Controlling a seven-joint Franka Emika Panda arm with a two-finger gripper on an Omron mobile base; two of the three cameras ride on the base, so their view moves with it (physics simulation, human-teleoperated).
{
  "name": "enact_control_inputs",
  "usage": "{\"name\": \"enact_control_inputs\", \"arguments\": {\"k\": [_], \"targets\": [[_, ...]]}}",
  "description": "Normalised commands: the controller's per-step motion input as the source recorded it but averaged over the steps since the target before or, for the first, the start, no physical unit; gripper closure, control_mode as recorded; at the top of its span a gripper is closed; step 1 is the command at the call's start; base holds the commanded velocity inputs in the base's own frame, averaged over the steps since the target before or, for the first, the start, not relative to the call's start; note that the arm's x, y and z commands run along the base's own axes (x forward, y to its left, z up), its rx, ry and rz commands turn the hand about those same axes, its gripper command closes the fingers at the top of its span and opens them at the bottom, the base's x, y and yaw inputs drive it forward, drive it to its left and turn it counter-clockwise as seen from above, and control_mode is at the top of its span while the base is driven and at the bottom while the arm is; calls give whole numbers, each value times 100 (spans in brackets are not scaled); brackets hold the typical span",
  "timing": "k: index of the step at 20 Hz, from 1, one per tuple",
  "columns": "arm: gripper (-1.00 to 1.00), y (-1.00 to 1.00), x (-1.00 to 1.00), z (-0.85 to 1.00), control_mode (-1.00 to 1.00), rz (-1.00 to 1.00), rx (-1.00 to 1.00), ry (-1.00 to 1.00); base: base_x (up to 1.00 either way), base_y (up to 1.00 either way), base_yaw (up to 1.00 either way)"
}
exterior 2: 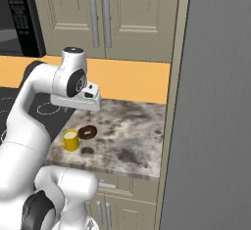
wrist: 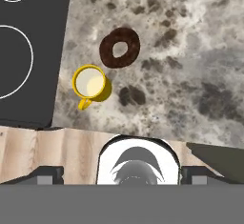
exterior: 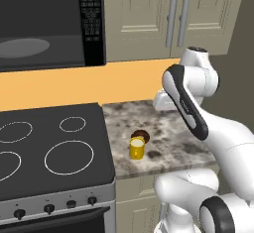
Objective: Pick the mug from the counter and place it inside the microwave. Then close the microwave.
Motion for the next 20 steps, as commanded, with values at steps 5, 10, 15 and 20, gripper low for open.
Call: {"name": "enact_control_inputs", "arguments": {"k": [5, 10, 15, 20], "targets": [[-100, 4, -9, -35, -100, -17, -1, 14, 0, 0, 0], [-100, 37, 0, -14, -100, -25, -10, 2, 0, 0, 0], [-100, 42, 0, 0, -100, -38, -9, 0, 0, 0, 0], [-100, 24, 0, -1, -100, -23, -3, 0, 0, 0, 0]]}}
